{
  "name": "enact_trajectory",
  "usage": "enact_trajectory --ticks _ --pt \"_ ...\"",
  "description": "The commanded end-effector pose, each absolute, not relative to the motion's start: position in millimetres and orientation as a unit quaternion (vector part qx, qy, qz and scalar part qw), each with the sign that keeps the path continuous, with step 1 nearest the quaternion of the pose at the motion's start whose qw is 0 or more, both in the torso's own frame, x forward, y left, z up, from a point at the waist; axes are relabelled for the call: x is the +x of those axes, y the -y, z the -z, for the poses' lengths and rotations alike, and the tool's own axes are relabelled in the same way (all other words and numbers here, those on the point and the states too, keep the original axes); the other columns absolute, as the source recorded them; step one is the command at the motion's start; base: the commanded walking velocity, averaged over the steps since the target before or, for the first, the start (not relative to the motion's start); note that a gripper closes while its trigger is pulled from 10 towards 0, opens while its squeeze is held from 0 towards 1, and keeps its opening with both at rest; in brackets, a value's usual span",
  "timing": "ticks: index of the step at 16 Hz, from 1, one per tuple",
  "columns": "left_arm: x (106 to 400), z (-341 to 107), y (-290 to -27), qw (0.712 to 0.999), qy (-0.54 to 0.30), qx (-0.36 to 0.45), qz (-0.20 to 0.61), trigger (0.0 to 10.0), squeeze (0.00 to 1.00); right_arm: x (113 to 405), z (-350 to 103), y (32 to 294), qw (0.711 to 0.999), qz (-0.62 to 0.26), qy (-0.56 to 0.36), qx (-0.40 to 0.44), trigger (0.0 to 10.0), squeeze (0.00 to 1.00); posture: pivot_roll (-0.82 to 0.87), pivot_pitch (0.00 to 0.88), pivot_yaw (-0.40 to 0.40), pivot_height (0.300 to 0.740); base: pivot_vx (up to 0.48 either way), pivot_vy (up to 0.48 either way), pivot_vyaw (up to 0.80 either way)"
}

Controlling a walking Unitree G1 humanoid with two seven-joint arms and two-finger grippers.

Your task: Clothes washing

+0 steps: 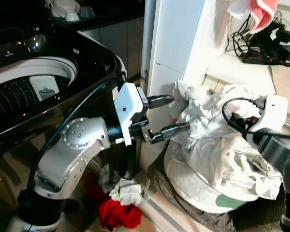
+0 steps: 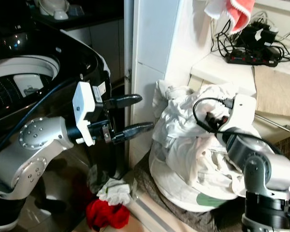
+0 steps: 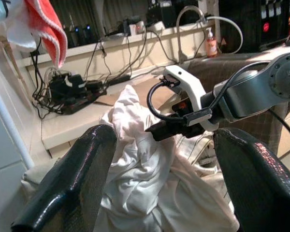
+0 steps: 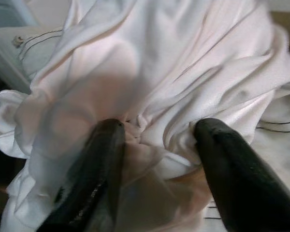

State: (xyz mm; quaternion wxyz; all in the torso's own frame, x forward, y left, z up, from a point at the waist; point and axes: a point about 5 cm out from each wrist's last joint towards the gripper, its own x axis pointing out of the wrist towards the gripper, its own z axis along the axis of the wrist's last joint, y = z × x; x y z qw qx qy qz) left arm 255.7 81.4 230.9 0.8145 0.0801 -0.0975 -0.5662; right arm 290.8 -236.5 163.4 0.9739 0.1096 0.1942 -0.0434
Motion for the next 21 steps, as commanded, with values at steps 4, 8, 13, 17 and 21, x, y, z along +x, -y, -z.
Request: enact_trajectory --ticks 4,8,13,17,21 --pt "256 -230 -78 0.822 0.100 0.091 0.554 10.0 0.00 295 -157 233 0.974 0.024 -0.175 0.140 0.0 0.00 -0.06 0.000 -0.056 0.740 0.000 0.000 0.00" --pt "257 -230 -77 0.825 0.103 0.092 0.548 10.0 0.00 297 -159 236 0.976 0.025 -0.162 0.145 0.0 0.00 -0.06 0.000 -0.055 0.740 0.000 0.000 0.00" --pt "258 -232 -77 0.827 0.106 0.089 0.545 10.0 0.00 298 -173 239 0.977 0.020 -0.131 0.169 0.0 0.00 -0.06 0.000 -0.053 0.740 0.000 0.000 0.00" --pt "265 -245 -80 0.844 0.141 0.066 0.514 10.0 0.00 298 -226 222 0.967 -0.106 -0.047 0.228 0.0 0.00 -0.06 0.000 -0.052 0.740 0.000 0.000 0.00" --pt "274 -266 -82 0.862 0.204 0.042 0.463 10.0 0.00 290 -297 192 0.922 -0.261 0.072 0.277 0.0 0.00 -0.06 0.000 -0.062 0.740 0.000 0.000 0.00"
